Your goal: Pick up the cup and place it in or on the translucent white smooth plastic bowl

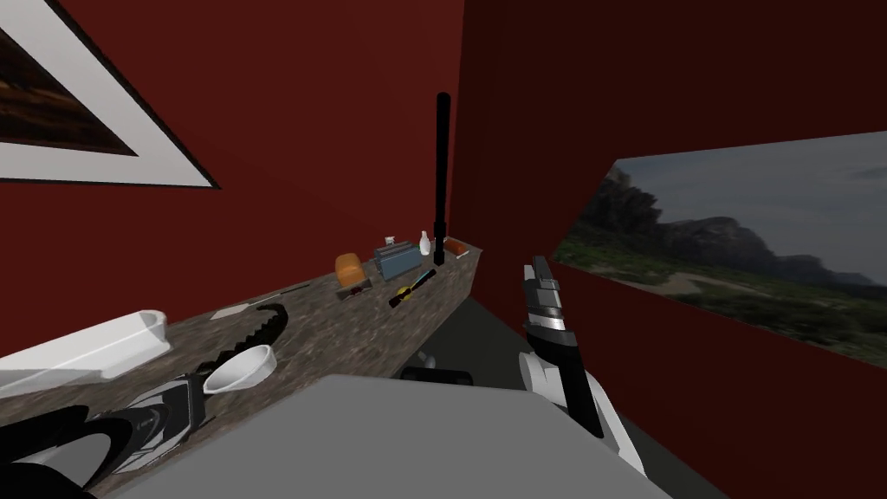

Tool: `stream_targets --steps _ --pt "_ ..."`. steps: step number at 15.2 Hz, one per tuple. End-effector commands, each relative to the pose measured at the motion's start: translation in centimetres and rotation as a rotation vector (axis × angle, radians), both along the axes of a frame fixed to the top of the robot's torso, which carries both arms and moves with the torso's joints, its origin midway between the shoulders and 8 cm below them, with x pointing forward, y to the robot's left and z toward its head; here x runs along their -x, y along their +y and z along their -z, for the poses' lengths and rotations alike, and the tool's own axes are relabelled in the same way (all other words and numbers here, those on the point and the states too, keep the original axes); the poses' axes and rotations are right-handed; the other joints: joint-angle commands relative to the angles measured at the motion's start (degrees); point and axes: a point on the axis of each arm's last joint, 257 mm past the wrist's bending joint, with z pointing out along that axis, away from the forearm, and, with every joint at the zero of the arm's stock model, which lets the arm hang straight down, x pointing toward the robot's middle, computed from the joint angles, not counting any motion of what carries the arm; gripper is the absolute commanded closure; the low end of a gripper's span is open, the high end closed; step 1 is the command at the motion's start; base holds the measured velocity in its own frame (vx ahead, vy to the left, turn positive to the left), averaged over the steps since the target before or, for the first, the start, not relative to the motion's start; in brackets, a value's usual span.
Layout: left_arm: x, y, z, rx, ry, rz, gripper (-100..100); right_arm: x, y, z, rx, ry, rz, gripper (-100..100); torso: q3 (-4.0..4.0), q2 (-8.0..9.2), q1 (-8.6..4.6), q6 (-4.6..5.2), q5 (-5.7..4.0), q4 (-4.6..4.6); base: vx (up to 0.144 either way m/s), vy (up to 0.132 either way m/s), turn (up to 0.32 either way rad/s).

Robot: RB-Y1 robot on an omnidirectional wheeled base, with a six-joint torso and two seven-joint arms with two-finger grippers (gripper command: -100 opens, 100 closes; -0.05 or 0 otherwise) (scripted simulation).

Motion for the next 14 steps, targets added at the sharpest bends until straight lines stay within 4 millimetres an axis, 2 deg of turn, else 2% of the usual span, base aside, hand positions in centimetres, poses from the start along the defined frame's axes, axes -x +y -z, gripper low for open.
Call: stream_targets --steps 1,2,5,11,12,14 --pt "1.4 -0.3 0.5 0.031 0.041 -0.019 -100 0.0 0.0 0.0 0.000 0.000 0.000 0 0.00 0.00 0.00 0.00 0.00 0.00 0.053 0.027 -0.139" --pt "1.5 -0.4 0.6 0.034 0.046 -0.020 -100 0.0 0.0 0.0 0.000 0.000 0.000 0 -0.01 -0.01 0.01 -0.01 0.00 0.00 0.044 0.022 -0.065" --pt "3.9 -0.9 1.3 0.083 0.112 -0.052 -100 0.0 0.0 0.0 0.000 0.000 0.000 0 0.01 0.01 0.02 0.00 0.00 0.00 0.040 0.032 -0.139" --pt "7.5 -2.2 2.4 0.160 0.218 -0.098 -100 0.0 0.0 0.0 0.000 0.000 0.000 0 0.01 0.02 0.04 -0.01 0.01 0.00 0.040 0.038 -0.138" --pt "7.5 -2.2 2.4 0.160 0.218 -0.098 -100 0.0 0.0 0.0 0.000 0.000 0.000 0 0.01 0.01 0.05 0.00 0.01 0.00 0.030 0.037 -0.106" --pt "9.1 -2.8 2.7 0.194 0.264 -0.116 -100 0.0 0.0 0.0 0.000 0.000 0.000 0 0.02 0.05 0.05 0.00 0.01 0.01 0.021 0.041 -0.147"
